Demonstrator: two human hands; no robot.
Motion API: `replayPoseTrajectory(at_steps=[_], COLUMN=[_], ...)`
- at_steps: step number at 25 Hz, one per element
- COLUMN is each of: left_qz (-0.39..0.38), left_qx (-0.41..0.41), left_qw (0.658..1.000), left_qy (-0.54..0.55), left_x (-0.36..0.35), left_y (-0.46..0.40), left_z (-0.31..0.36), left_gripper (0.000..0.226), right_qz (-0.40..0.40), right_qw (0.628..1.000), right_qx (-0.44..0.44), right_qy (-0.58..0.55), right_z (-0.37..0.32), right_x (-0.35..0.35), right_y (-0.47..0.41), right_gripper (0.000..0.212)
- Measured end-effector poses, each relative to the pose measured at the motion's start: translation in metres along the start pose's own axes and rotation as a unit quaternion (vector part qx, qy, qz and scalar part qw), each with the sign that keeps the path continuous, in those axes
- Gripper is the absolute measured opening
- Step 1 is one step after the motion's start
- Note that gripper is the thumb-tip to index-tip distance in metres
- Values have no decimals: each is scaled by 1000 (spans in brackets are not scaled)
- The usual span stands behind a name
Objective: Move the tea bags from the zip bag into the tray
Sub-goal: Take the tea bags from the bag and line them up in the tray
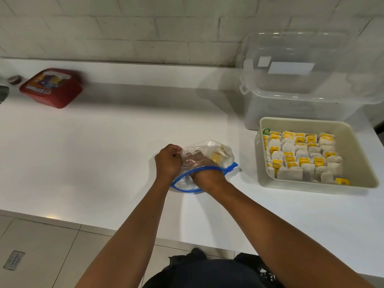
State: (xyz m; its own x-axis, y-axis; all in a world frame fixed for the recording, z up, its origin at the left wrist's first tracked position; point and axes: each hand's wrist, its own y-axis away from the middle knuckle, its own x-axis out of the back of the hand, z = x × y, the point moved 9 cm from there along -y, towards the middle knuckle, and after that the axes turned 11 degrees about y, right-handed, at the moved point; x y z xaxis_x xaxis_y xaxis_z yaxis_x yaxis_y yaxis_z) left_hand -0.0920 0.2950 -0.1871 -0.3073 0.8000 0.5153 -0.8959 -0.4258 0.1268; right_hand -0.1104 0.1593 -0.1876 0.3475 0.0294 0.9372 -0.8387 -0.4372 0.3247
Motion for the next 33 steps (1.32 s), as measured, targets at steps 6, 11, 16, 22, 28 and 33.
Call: replayPoseTrajectory(at_steps=[6, 11, 16, 22, 28, 33], left_qz=[31, 11, -13, 131, 36, -159], left_qx=[9, 39, 64, -112, -4, 279], left_qw=[999, 999, 997, 977, 844, 618], left_qy=[-23, 23, -38, 124, 535, 717], left_x=[4, 4, 19, 70, -1, -112], left_y=[-8, -16, -4, 65, 130, 163], left_z=[3, -7, 4, 96, 136, 154], left_gripper=[28, 29, 41, 38, 25, 34], right_qz=[-10, 228, 280, 28, 115, 269], right_qw=[990, 956, 939, 820, 694, 827], right_qx=[61, 181, 133, -7, -19, -32], right_qy=[-129, -27, -150, -571, -711, -493], right_z=[-5, -26, 8, 30, 68, 108], right_x=[17, 64, 82, 63, 104, 131], right_y=[31, 68, 76, 76, 96, 120], right_gripper=[29, 32, 37, 16, 16, 17])
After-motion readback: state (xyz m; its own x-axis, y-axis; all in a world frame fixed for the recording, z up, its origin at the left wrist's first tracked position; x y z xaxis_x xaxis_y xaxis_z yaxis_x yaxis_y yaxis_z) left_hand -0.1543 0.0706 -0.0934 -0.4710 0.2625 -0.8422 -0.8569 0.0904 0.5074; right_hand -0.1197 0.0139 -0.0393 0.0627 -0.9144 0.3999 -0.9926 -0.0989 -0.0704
